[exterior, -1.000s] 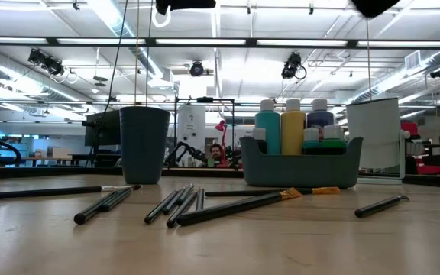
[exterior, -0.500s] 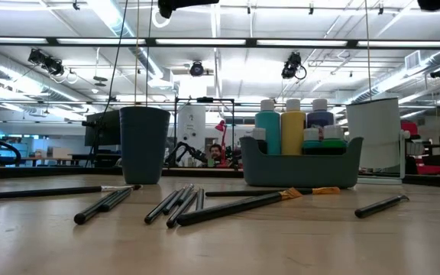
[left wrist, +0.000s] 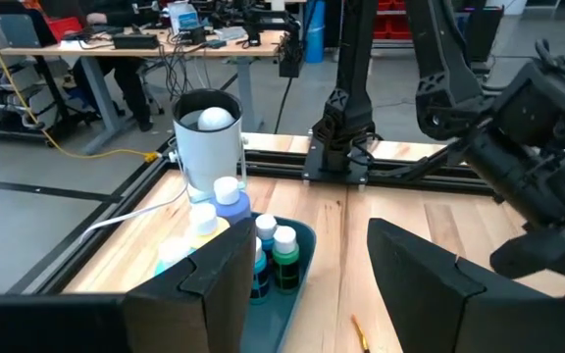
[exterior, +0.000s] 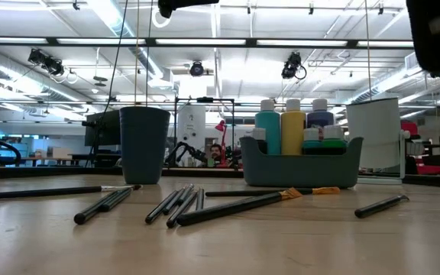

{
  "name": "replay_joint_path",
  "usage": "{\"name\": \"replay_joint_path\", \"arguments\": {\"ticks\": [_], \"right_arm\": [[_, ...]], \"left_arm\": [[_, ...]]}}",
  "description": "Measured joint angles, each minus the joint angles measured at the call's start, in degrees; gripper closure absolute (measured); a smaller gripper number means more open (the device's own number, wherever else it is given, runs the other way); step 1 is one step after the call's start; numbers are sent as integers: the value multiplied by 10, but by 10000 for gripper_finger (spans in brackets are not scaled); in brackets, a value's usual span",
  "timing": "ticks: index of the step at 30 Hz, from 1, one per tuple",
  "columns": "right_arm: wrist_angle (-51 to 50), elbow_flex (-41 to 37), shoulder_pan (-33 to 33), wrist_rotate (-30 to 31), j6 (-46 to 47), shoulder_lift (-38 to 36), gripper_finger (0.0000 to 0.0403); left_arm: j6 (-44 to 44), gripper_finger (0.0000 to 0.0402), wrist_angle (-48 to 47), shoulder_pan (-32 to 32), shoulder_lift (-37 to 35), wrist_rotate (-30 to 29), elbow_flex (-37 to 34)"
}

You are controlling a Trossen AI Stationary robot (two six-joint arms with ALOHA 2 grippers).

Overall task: Pick & Place Paint Supplies
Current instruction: Put the small red paint bottle into the blue bin

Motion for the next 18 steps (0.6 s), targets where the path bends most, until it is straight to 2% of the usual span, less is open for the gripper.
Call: {"name": "replay_joint_path", "arguments": {"ticks": [4,9,12,16,18], "right_arm": [[3,0,0,0,31,23,210],[7,0,0,5,23,31,215],[12,0,0,4,17,31,236],[8,0,0,4,26,31,288],[11,0,0,6,37,31,295]], "left_arm": [[0,194,0,0,0,0,0],[0,194,0,0,0,0,0],[0,194,0,0,0,0,0],[1,194,0,0,0,0,0],[1,194,0,0,0,0,0]]}}
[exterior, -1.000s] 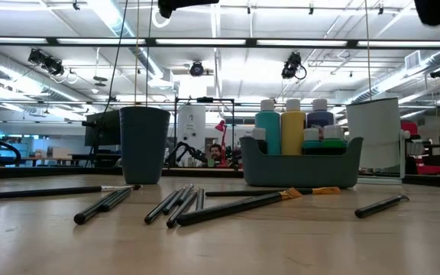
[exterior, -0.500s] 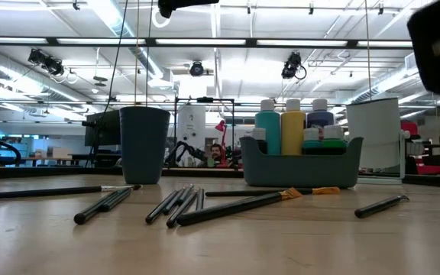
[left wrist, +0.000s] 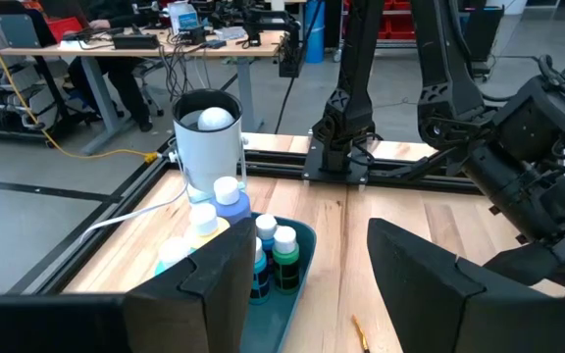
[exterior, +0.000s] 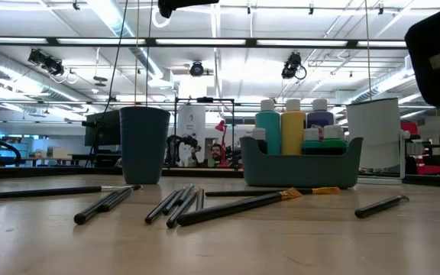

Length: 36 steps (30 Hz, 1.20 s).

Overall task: Pick & Place Paint Supplies
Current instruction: Put the small red paint bottle into the blue bin

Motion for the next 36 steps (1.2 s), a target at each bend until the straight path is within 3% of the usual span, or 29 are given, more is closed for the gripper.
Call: {"name": "replay_joint_path", "arguments": {"ticks": [3,7,12,16,19,32,36], "right_arm": [[30,0,0,24,-6,-3,295],[69,0,-2,137,-100,-26,295],[74,0,-28,377,-207,-60,288],[76,0,-78,609,-202,-65,287],[68,0,-116,717,-171,-65,293],[-148,0,-219,680,5,-66,292],[-169,0,-236,623,46,-66,286]], "left_arm": [[0,194,0,0,0,0,0],[1,194,0,0,0,0,0],[1,194,0,0,0,0,0],[0,194,0,0,0,0,0],[1,194,0,0,0,0,0],[1,194,0,0,0,0,0],[1,194,0,0,0,0,0]]}}
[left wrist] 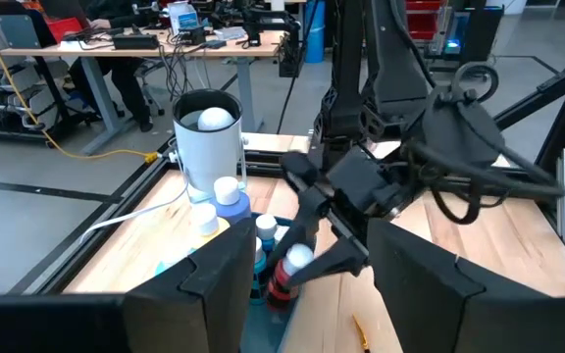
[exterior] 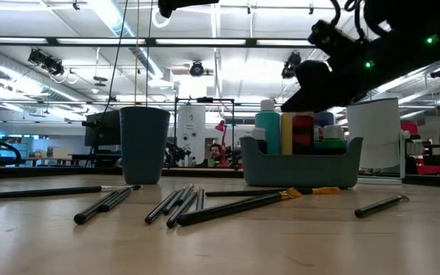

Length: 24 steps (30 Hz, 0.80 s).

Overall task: Pick & Place Paint Supplies
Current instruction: Put the small red paint bottle into the blue bin

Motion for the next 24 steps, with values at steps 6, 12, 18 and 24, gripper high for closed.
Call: {"name": "replay_joint_path", "arguments": {"ticks": [6,12,18,24], "right_arm": [[-88,0,-15,-43,69,0,280],[-112,0,-16,-57,68,0,279],[-111,0,-16,-57,58,0,229],[-112,0,-7,-57,42,0,187]], "left_arm": [[0,194,0,0,0,0,0],[0,194,0,0,0,0,0],[0,194,0,0,0,0,0],[0,194,0,0,0,0,0]]}}
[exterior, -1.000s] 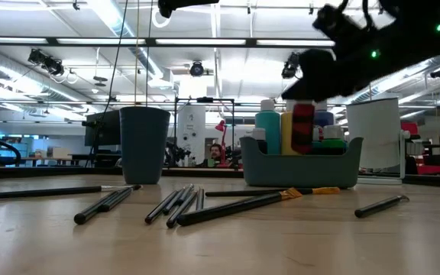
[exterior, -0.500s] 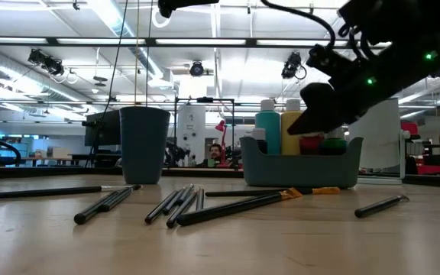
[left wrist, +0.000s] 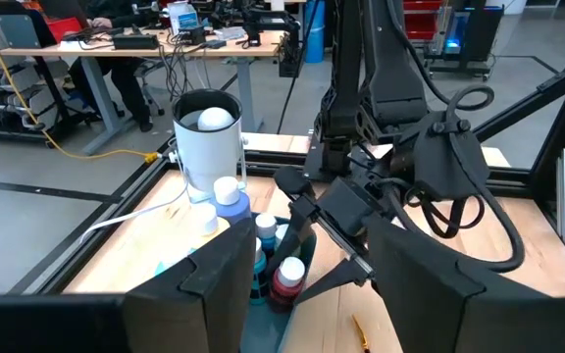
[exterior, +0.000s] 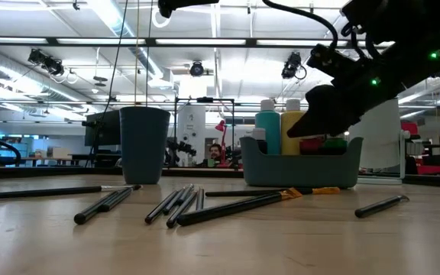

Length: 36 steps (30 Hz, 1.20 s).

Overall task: Pick & Place Paint Supplies
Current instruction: Put the small red paint bottle into the blue bin

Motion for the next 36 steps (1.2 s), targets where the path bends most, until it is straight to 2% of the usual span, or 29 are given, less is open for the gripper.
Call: {"name": "replay_joint_path", "arguments": {"ticks": [3,11,15,21,28,36], "right_arm": [[-1,0,10,4,-31,-15,183],[-1,25,57,129,-173,-115,201],[2,51,73,147,-223,-177,208],[-3,58,67,13,-224,-217,211],[-16,57,37,-104,-209,-167,212],[-34,57,-30,-103,-194,-64,212]], "left_arm": [[0,194,0,0,0,0,0],[0,194,0,0,0,0,0],[0,194,0,0,0,0,0],[13,194,0,0,0,0,0],[13,194,0,0,0,0,0],[13,194,0,0,0,0,0]]}}
